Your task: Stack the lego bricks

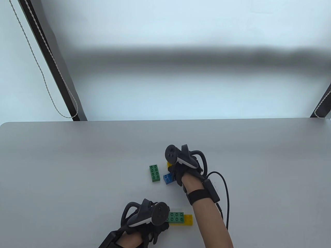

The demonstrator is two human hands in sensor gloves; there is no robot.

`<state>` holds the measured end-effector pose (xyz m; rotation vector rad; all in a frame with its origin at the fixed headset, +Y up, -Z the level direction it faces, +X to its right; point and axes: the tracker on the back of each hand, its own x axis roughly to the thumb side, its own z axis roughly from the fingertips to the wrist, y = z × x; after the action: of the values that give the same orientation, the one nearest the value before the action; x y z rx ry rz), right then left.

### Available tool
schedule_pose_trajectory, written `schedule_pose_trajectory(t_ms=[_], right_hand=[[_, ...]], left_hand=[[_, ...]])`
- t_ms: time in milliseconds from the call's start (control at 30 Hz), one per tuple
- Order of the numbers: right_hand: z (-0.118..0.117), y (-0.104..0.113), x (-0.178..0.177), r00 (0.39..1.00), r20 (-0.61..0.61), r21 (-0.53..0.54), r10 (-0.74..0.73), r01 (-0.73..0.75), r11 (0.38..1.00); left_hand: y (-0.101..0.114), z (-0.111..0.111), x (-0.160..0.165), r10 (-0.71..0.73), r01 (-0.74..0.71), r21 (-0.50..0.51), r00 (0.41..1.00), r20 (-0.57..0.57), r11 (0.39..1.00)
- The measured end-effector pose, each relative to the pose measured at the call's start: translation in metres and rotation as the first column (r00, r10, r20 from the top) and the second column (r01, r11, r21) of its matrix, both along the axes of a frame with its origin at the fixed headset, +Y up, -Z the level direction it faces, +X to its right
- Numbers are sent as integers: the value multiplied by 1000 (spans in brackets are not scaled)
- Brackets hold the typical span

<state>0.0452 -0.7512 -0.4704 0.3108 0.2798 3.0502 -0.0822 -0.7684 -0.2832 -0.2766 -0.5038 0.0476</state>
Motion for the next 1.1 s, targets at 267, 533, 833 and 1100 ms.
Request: schedule_pose_trajectory(t_ms=[267, 533, 833, 1100], right_hand=[[-11, -9, -4, 998, 50, -62, 23, -19, 998], [-14, -11, -14, 994, 58, -87, 96, -91, 992], [-12, -10, -10, 992, 27, -42, 122, -121, 992], [9, 10, 0, 988, -55, 72, 146, -142, 987]], left_hand=[[0, 0, 0, 0, 0, 0, 1000, 0, 1000], [0, 0, 0, -5, 5, 0, 1000, 5, 1000], [0, 0, 0, -6, 6, 0, 1000, 6, 1000], [0, 0, 0, -5, 5, -1, 1000, 6, 1000]])
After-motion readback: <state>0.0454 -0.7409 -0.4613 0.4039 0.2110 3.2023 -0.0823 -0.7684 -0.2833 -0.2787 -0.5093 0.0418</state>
